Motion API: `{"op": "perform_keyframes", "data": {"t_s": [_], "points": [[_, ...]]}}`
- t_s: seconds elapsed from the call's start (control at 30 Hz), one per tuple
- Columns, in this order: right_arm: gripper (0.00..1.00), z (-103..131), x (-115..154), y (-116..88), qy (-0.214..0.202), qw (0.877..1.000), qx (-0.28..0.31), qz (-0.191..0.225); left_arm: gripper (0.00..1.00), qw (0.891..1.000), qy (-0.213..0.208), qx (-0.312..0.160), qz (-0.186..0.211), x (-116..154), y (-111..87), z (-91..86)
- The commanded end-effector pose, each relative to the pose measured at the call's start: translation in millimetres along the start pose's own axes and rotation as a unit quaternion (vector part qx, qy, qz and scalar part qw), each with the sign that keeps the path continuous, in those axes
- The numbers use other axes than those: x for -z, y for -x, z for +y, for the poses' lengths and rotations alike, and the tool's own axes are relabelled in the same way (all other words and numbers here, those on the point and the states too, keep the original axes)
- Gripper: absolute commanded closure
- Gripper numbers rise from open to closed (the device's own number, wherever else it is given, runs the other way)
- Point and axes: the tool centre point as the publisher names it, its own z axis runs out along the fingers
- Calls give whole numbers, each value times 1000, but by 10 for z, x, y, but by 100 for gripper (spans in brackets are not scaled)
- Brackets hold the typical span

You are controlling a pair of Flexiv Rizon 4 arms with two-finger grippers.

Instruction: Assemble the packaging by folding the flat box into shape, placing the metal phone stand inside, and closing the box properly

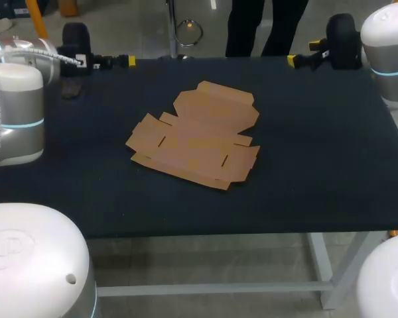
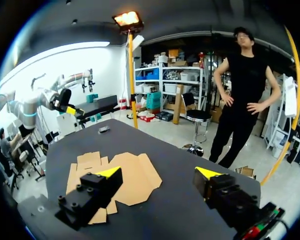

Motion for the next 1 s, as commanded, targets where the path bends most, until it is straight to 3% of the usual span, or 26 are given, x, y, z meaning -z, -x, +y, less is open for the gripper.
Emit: {"op": "perform_keyframes", "data": {"t_s": [0.03, 0.27, 0.6, 0.73, 1.0], "points": [[0, 14, 127, 8, -63, 998, -26, 10, 0, 997, 77, 15, 2, 101, -25, -20], [0, -89, 253, 11, -107, 989, -100, 21, 0, 988, 139, 60, -4, 146, -76, 72], [0, -326, 362, -61, -152, 973, -169, 42, 0, 967, 216, 132, -8, 166, -106, 278], [0, -434, 388, -116, -182, 962, -188, 74, 0, 952, 263, 157, -8, 185, -88, 344], [0, -458, 392, -131, -191, 961, -185, 75, 0, 952, 263, 157, -8, 185, -88, 344]]}}
